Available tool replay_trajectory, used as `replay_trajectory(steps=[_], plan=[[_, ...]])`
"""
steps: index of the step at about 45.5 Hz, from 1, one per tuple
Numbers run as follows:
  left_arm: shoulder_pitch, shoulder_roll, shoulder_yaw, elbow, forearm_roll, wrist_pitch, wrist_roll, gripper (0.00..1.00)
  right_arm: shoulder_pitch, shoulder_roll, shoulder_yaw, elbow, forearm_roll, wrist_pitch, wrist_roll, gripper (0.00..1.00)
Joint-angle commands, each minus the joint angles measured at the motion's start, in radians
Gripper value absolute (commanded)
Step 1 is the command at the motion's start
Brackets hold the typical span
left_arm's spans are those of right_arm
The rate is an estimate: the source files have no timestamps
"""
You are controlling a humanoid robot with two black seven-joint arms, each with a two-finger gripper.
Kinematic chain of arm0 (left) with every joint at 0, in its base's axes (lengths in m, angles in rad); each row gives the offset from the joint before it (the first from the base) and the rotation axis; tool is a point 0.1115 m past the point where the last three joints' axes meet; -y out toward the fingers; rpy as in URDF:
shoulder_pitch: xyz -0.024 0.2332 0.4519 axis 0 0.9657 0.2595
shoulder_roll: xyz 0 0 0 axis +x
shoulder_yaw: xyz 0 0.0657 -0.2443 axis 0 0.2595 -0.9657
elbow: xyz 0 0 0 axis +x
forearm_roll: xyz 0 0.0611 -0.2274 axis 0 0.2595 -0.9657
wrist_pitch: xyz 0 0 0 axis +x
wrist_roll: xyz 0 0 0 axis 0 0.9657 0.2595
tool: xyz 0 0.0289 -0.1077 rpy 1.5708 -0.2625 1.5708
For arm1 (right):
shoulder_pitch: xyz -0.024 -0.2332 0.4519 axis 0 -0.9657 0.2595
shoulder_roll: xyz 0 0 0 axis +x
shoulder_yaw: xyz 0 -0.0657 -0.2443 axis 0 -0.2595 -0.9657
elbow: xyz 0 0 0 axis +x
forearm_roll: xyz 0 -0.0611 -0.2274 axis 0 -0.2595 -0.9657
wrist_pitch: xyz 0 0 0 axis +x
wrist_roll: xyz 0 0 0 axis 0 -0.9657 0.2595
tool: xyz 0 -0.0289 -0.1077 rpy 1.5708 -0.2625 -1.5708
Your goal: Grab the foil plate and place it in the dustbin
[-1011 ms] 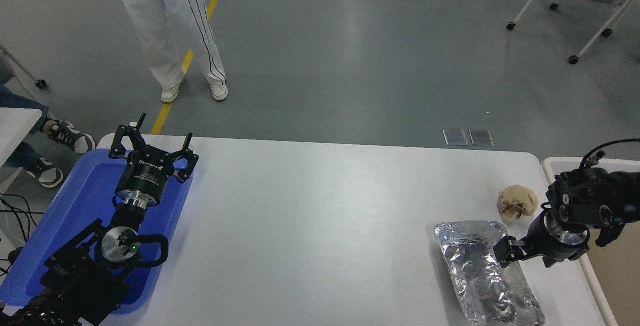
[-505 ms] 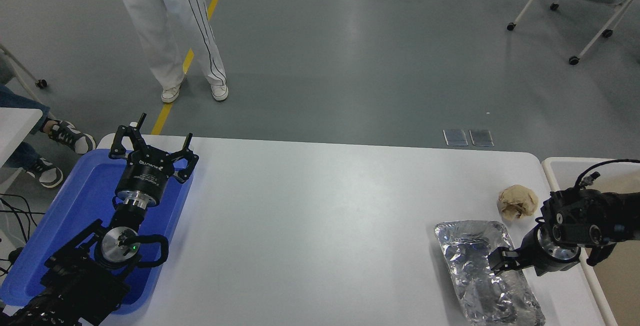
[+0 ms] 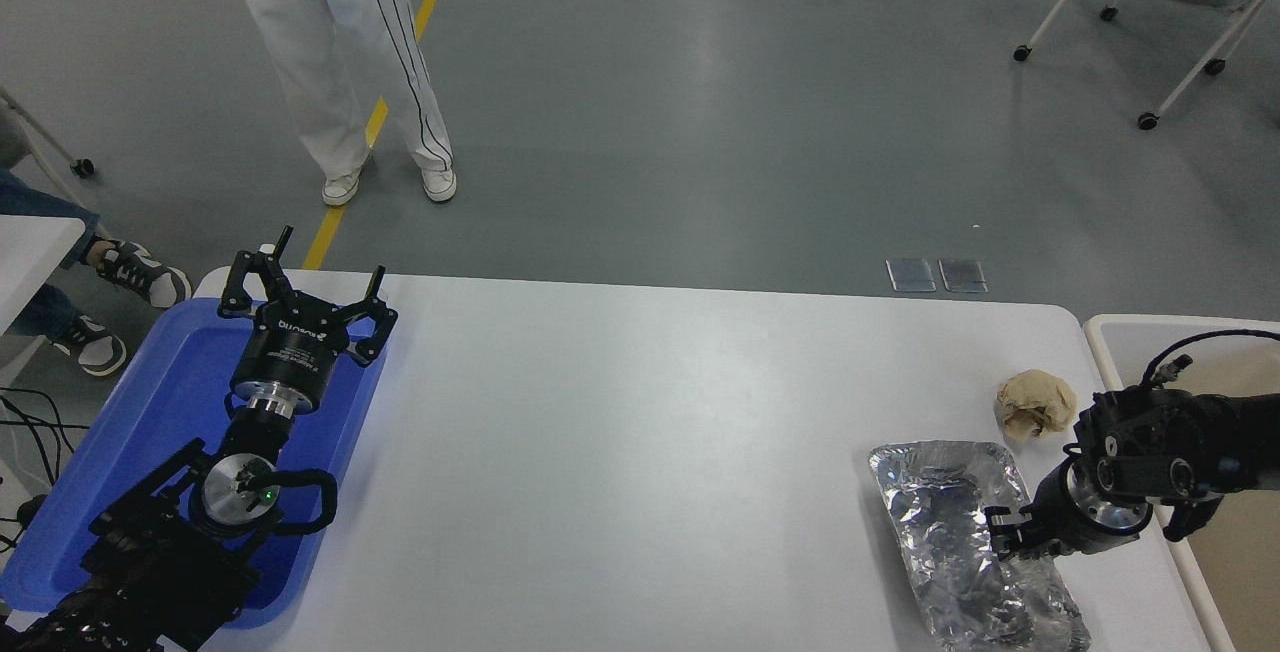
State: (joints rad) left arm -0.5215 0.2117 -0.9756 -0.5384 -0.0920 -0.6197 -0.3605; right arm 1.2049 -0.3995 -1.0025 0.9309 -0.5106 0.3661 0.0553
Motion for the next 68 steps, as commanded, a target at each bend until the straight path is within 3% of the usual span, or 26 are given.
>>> replay_trajectory(steps=[1, 19, 44, 68], plan=[[0.0, 0.0, 0.0, 0.0, 0.0, 0.0, 0.0, 1.0, 0.005, -0.004, -0.001, 0.008, 0.004, 0.011, -0.006, 0.0], [0.0, 0.0, 0.0, 0.0, 0.0, 0.0, 0.0, 1.0, 0.027, -0.015, -0.002, 0.028, 0.038, 0.03, -0.032, 0.0], [0.0, 0.0, 0.0, 0.0, 0.0, 0.0, 0.0, 1.0, 0.301, -0.117, -0.031, 0.169, 0.037, 0.419, -0.029, 0.0], [0.0, 0.0, 0.0, 0.0, 0.0, 0.0, 0.0, 1.0, 0.599, -0.202, -0.065, 0.278, 0.053, 0.419, -0.028, 0.0]])
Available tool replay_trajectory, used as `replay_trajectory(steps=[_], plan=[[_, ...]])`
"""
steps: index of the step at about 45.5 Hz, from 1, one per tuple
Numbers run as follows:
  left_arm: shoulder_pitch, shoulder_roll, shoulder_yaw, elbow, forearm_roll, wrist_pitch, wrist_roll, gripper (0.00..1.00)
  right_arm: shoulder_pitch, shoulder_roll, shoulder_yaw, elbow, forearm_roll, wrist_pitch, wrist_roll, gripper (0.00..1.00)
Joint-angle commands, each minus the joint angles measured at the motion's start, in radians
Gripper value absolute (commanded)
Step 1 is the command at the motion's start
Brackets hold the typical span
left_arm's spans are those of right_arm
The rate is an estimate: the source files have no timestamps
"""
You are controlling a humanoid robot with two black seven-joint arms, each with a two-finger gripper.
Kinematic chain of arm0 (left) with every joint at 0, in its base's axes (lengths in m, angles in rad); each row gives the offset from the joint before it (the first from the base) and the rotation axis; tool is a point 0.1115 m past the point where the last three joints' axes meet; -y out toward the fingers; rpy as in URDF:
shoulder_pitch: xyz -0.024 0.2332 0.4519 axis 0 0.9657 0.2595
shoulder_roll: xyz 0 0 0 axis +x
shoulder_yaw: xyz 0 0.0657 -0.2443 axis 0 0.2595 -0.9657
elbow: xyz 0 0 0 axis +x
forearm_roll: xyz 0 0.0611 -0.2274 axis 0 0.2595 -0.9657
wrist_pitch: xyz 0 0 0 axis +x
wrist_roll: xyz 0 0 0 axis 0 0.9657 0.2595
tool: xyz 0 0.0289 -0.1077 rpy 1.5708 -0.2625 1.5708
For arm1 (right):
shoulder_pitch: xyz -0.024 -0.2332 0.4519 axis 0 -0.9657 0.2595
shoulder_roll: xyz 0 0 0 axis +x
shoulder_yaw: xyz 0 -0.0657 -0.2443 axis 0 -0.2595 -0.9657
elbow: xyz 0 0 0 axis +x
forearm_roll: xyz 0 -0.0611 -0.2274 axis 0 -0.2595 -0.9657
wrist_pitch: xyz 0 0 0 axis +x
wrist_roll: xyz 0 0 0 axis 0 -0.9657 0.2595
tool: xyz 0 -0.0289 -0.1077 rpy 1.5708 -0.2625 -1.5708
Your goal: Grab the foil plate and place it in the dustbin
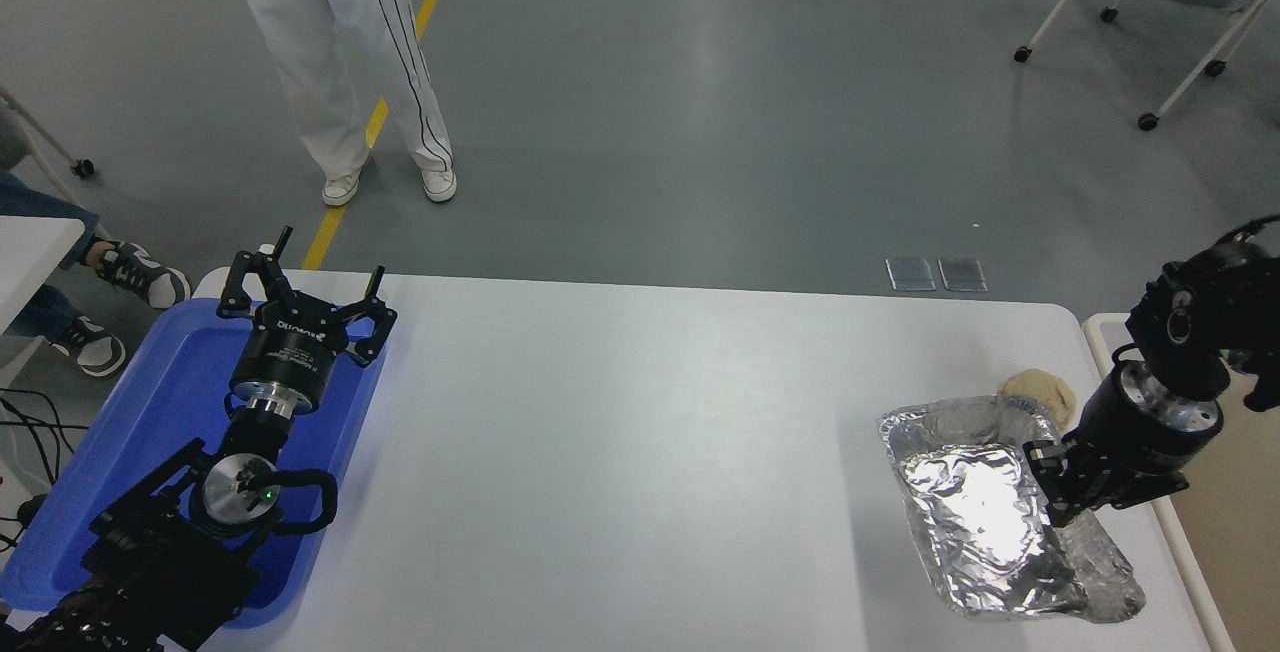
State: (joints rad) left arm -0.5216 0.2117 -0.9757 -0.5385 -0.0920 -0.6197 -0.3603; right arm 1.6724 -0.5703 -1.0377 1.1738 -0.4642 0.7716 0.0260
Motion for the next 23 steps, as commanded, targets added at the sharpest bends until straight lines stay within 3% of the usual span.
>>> replay_trajectory(steps=[1, 23], plan=[[0.0, 0.0, 0.0, 0.0, 0.0, 0.0, 0.001, 1.0, 0.145, -0.031, -0.038, 0.035, 0.007, 0.014, 0.002, 0.0], [-0.001, 0.0, 0.0, 0.0, 0.002, 0.0, 0.001, 1.0, 0.463, -0.031, -0.203, 0.099, 0.036, 0.014, 0.003, 0.0]])
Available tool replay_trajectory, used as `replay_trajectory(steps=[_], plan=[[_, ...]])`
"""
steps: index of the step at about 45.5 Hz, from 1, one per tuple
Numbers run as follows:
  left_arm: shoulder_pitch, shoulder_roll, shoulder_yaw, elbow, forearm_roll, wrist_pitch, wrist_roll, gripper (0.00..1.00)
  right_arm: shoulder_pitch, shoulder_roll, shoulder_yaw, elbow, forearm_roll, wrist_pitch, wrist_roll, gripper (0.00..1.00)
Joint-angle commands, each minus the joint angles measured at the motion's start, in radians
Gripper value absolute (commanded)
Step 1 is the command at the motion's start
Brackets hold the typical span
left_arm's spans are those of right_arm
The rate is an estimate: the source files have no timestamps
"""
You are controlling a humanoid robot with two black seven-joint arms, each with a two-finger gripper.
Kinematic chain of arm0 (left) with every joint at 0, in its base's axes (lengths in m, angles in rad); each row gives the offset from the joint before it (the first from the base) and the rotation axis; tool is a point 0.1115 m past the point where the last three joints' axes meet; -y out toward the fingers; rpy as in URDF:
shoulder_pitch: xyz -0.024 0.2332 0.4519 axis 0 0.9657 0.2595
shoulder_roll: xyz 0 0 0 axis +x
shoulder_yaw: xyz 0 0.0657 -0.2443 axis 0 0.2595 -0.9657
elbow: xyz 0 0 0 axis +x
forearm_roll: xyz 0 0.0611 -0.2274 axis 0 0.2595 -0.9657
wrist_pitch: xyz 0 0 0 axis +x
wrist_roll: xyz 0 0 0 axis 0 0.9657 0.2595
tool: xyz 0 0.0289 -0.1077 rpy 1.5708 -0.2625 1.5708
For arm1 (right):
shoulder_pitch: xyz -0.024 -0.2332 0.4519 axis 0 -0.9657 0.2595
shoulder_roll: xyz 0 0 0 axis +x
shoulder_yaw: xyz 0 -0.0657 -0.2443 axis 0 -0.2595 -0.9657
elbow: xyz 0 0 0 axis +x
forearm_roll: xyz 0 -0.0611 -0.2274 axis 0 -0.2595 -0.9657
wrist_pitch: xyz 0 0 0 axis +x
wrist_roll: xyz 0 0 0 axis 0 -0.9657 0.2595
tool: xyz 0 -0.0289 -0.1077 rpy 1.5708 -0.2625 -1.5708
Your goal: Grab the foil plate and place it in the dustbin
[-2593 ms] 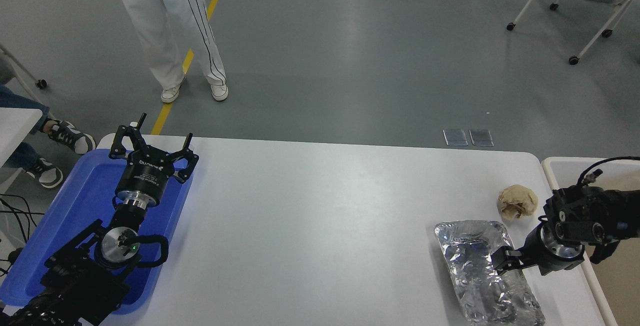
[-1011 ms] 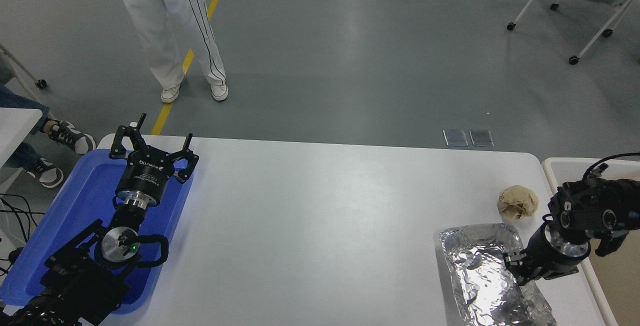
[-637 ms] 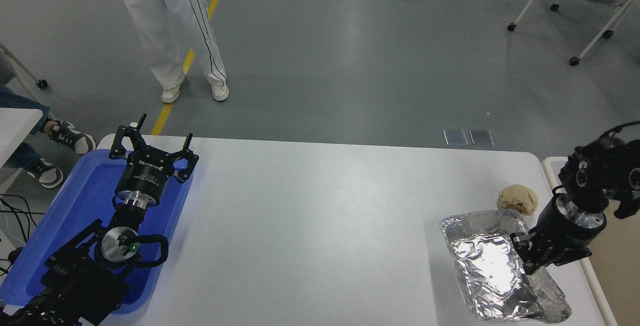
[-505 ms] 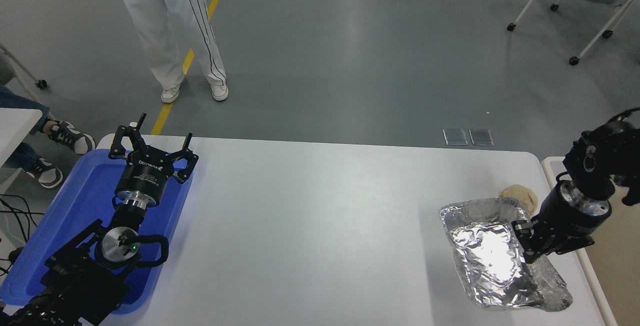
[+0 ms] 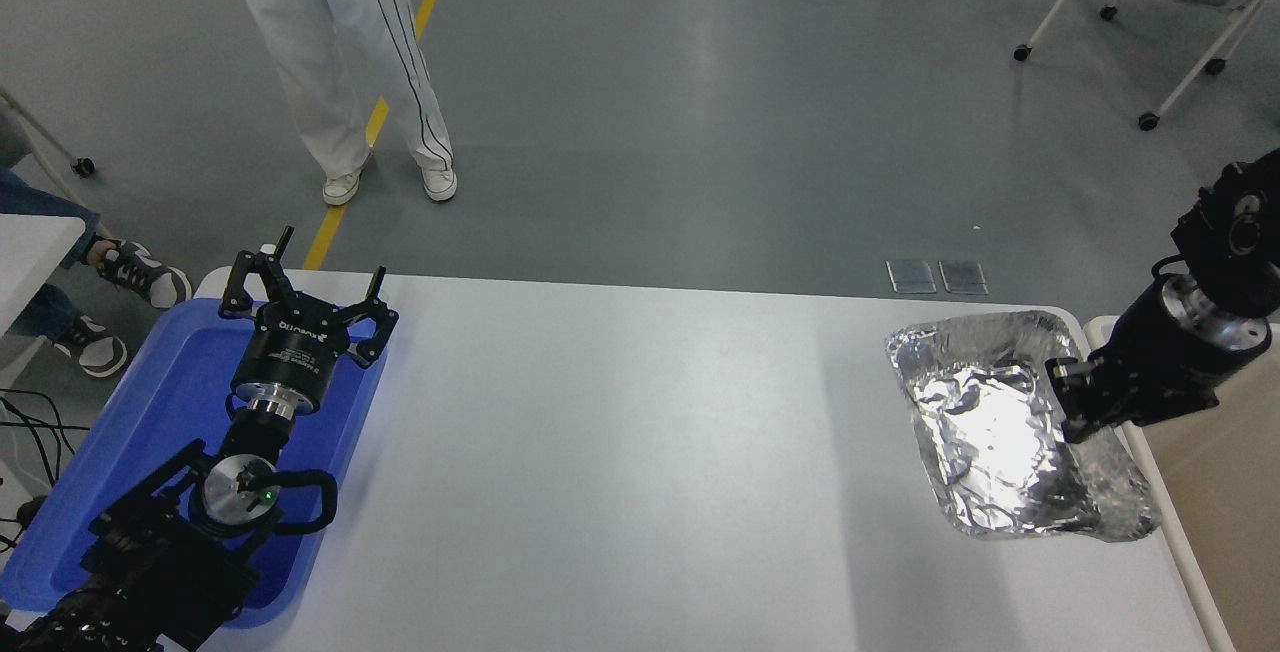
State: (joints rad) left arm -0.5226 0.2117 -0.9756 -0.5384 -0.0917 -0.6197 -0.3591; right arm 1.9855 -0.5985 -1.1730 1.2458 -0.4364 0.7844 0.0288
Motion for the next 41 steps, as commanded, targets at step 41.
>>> replay_trajectory(steps=[41], plan=[[-0.001, 0.0, 0.0, 0.0, 0.0, 0.0, 0.0, 1.0, 0.317, 0.025, -0.129, 0.058, 0.008, 0.001, 0.0, 0.0]])
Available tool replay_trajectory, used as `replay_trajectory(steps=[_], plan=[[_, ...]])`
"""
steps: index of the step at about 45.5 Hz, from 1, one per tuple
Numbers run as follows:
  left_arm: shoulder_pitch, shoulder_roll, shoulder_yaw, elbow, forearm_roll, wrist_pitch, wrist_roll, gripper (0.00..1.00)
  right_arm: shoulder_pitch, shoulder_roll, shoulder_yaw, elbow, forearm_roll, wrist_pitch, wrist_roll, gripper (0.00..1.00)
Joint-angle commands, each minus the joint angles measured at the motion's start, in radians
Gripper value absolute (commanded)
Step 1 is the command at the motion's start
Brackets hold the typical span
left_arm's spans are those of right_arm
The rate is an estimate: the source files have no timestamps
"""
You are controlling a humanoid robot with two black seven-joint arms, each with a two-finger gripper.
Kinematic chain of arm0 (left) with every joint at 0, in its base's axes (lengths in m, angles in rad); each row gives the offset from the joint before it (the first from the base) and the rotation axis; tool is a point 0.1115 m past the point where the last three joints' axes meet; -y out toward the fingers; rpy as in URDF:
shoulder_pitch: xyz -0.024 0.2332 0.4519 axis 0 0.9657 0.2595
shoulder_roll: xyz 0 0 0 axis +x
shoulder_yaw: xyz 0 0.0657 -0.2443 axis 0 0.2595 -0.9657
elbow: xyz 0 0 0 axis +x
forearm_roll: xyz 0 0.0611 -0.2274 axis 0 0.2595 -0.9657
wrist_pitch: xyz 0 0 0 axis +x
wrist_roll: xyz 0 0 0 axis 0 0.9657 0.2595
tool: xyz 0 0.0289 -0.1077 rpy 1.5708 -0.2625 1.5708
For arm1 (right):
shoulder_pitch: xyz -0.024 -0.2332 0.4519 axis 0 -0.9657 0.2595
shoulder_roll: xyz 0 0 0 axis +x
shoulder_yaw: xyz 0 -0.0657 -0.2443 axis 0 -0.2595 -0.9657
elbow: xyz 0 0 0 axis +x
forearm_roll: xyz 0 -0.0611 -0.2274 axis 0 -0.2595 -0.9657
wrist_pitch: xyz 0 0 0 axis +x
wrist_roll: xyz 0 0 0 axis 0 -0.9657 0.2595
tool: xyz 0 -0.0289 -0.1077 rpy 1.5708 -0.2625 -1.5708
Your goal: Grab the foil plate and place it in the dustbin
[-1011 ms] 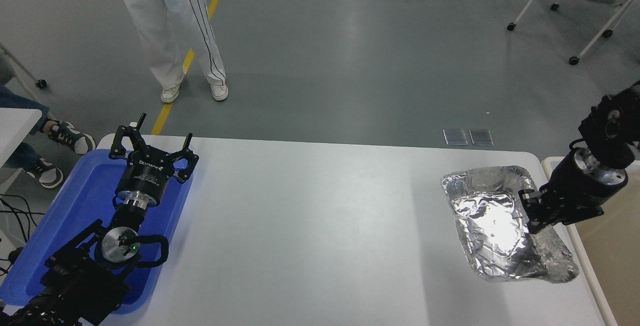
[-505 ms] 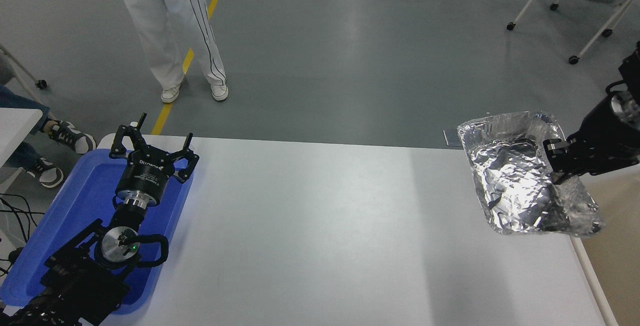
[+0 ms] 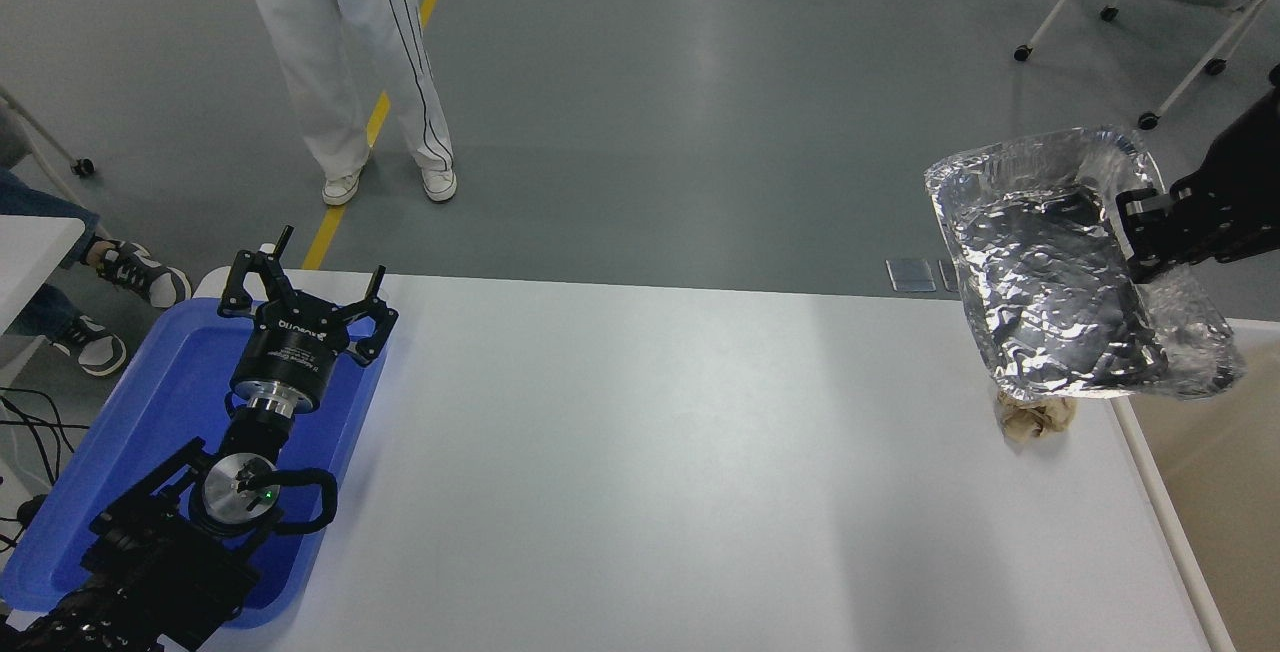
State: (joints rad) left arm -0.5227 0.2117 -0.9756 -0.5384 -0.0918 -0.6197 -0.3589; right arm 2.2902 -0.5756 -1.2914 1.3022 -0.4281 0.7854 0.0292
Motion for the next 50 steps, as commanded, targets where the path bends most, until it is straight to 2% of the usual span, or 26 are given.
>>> replay_trajectory(steps=[1, 14, 26, 38, 50], plan=[[0.001, 0.0, 0.0, 0.0, 0.0, 0.0, 0.0, 1.0, 0.012, 0.003, -0.011, 0.003, 0.0, 0.0, 0.0, 0.0], [0.001, 0.0, 0.0, 0.0, 0.0, 0.0, 0.0, 1.0, 0.014, -0.004, -0.034, 0.002, -0.001, 0.0, -0.002, 0.0], [0.001, 0.0, 0.0, 0.0, 0.0, 0.0, 0.0, 1.0, -0.024, -0.063, -0.112, -0.024, -0.021, 0.0, -0.005, 0.0], [0.001, 0.0, 0.0, 0.0, 0.0, 0.0, 0.0, 1.0, -0.044, -0.204, -0.134, -0.052, -0.075, 0.0, -0.006, 0.0], [0.001, 0.0, 0.0, 0.0, 0.0, 0.0, -0.002, 1.0, -0.046, -0.294, -0.223, -0.093, -0.124, 0.0, -0.006, 0.0]])
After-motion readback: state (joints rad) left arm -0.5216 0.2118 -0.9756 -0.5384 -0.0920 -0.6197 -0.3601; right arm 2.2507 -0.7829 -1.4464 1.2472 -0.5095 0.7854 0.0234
